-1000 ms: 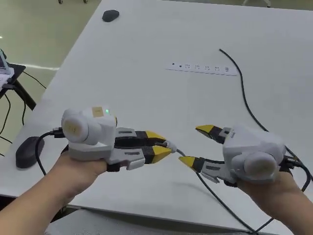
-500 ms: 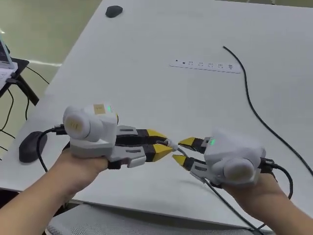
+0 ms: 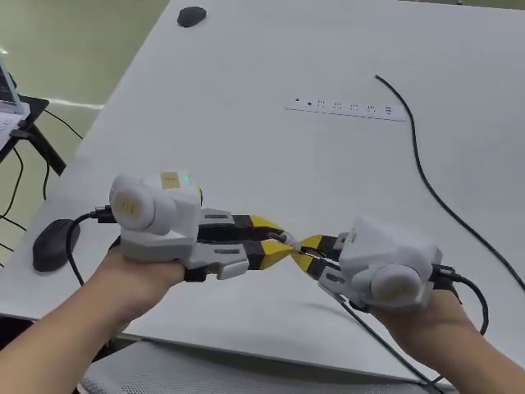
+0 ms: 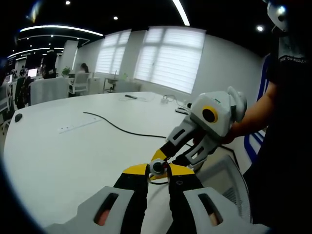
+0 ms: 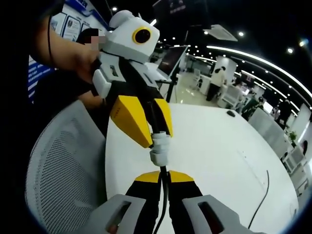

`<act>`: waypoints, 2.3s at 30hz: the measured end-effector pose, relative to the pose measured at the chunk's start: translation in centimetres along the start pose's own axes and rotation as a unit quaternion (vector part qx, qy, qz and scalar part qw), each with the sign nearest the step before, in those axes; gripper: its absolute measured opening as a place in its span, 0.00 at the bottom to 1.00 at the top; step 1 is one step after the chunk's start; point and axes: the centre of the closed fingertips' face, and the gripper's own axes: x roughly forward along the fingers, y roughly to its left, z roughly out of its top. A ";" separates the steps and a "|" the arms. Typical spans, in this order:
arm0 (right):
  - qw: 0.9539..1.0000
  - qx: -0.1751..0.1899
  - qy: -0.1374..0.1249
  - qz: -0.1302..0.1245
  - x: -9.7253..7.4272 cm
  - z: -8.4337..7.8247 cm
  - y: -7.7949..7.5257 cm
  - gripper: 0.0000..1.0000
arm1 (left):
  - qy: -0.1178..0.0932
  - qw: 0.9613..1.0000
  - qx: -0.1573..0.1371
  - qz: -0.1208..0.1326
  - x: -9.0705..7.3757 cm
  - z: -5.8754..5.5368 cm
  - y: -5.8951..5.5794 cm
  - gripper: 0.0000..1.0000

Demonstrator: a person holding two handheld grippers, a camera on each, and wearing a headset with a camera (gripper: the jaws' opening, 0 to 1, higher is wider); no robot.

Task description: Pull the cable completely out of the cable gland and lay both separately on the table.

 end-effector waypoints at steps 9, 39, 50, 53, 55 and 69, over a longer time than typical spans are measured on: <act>0.998 0.054 0.007 -0.027 -0.2 -2.1 -2.0 0.00 | -0.015 1.000 0.001 0.000 -0.2 1.2 0.1 0.15; 0.989 0.130 0.024 -0.065 -3.1 -5.6 -4.7 0.00 | -0.014 1.000 0.000 0.001 -0.2 -0.1 -0.7 0.15; 0.990 0.111 0.040 -0.076 -1.9 -3.3 -5.6 0.00 | -0.028 1.000 -0.006 0.000 -1.2 -2.1 0.0 0.15; 0.990 0.109 0.051 -0.070 -1.1 -2.9 -5.4 0.00 | -0.023 1.000 -0.007 0.005 -1.7 -2.9 0.5 0.15; 0.990 0.109 0.052 -0.069 -0.6 -2.2 -5.2 0.00 | -0.025 1.000 -0.006 0.003 -2.2 -3.4 0.7 0.15; 0.989 0.122 0.051 -0.071 3.8 1.3 -5.8 0.00 | -0.026 1.000 -0.004 -0.003 -5.4 -6.5 3.1 0.15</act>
